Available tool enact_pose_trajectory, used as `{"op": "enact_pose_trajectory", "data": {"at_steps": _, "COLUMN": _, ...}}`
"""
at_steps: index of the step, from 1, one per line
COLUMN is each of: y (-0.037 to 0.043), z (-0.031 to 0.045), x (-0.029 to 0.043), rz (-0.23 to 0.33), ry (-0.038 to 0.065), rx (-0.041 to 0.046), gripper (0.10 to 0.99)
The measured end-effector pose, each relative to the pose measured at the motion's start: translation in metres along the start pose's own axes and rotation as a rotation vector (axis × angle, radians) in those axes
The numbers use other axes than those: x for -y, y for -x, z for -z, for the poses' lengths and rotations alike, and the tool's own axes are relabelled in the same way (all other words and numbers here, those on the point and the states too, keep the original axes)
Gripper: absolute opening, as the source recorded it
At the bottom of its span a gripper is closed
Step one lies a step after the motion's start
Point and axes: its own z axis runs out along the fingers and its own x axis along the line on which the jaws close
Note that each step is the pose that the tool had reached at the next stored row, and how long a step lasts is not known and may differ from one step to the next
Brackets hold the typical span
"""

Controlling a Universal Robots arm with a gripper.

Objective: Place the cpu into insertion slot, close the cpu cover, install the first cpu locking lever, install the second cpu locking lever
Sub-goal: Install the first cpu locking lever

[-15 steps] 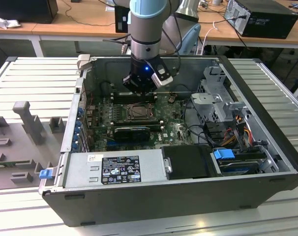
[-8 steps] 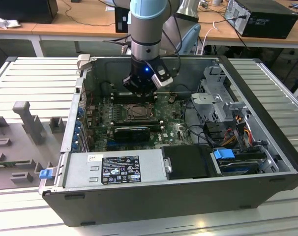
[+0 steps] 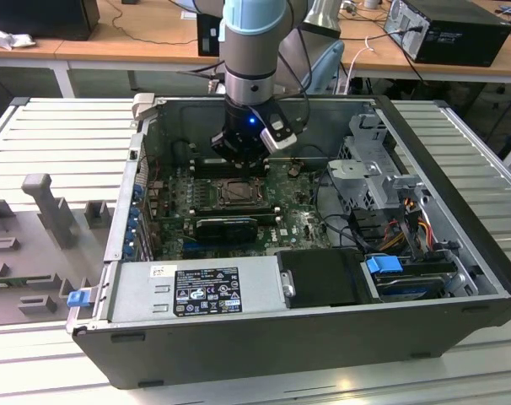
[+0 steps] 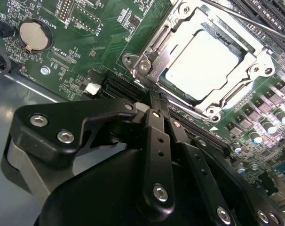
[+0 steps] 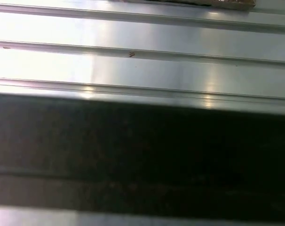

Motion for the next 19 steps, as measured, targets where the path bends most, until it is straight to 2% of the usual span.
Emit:
{"op": "enact_pose_trajectory", "data": {"at_steps": 11, "y": 0.0, "z": -0.0022, "x": 0.0004, "rz": 0.001, "ry": -0.005, "rx": -0.0001, "gripper": 0.106}}
{"op": "enact_pose_trajectory", "data": {"at_steps": 13, "y": 0.0002, "z": 0.0008, "x": 0.0001, "rz": 0.001, "ry": -0.004, "rx": 0.0004, "gripper": 0.106}}
{"op": "enact_pose_trajectory", "data": {"at_steps": 15, "y": 0.0004, "z": 0.0144, "x": -0.0007, "rz": 0.001, "ry": -0.005, "rx": -0.0001, "gripper": 0.106}}
{"op": "enact_pose_trajectory", "data": {"at_steps": 19, "y": 0.0004, "z": 0.0157, "x": 0.001, "rz": 0.001, "ry": -0.005, "rx": -0.0001, "gripper": 0.106}}
